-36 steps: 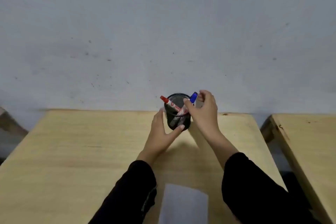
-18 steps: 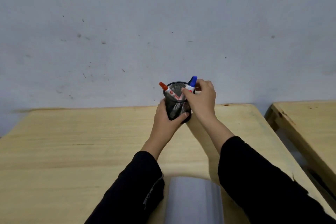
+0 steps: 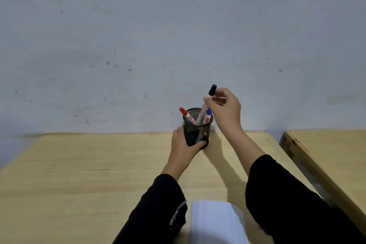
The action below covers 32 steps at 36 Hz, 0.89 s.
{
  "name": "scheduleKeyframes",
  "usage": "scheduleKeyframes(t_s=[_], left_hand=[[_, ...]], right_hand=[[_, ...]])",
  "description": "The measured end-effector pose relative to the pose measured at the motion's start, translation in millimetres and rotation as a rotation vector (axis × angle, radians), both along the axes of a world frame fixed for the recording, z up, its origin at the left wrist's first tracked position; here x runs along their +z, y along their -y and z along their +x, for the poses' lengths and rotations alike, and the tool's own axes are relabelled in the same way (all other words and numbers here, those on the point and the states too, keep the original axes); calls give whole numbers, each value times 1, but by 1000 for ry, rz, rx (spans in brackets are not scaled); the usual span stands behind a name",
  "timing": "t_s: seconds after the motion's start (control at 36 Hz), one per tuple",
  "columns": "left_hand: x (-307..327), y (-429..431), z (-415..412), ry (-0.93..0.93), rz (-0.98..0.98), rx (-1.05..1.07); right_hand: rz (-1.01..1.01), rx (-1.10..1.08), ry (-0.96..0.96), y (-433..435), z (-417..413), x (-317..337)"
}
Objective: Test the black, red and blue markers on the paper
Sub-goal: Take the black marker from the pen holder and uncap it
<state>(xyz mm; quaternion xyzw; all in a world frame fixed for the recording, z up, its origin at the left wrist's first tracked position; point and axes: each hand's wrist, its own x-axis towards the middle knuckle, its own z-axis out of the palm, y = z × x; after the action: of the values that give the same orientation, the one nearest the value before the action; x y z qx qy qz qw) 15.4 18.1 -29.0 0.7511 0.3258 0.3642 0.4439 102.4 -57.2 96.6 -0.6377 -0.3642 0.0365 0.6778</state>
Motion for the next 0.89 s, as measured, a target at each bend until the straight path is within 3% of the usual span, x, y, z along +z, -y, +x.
scheduleKeyframes(t_s=[0.22,0.31,0.36,0.44,0.56,0.69,0.89], left_hand=[[13,11,-12,14,-70,58],[23,21,-24,125,-151,103],[34,26,-34,223,-180,127],[64,35,-53,297,-46,149],[103,55,-76,405,-16,-9],[125,76,-99,295,78,-188],[119,86,-116,116,123,-193]], right_hand=[[113,45,123,28,-18,33],[130,59,172,43,-29,37],[108,74,185,51,-35,34],[27,101,188,62,-46,24],[-107,150,223,77,-61,7],[-241,171,265,94,-77,-9],[-386,215,386,114,-88,-10]])
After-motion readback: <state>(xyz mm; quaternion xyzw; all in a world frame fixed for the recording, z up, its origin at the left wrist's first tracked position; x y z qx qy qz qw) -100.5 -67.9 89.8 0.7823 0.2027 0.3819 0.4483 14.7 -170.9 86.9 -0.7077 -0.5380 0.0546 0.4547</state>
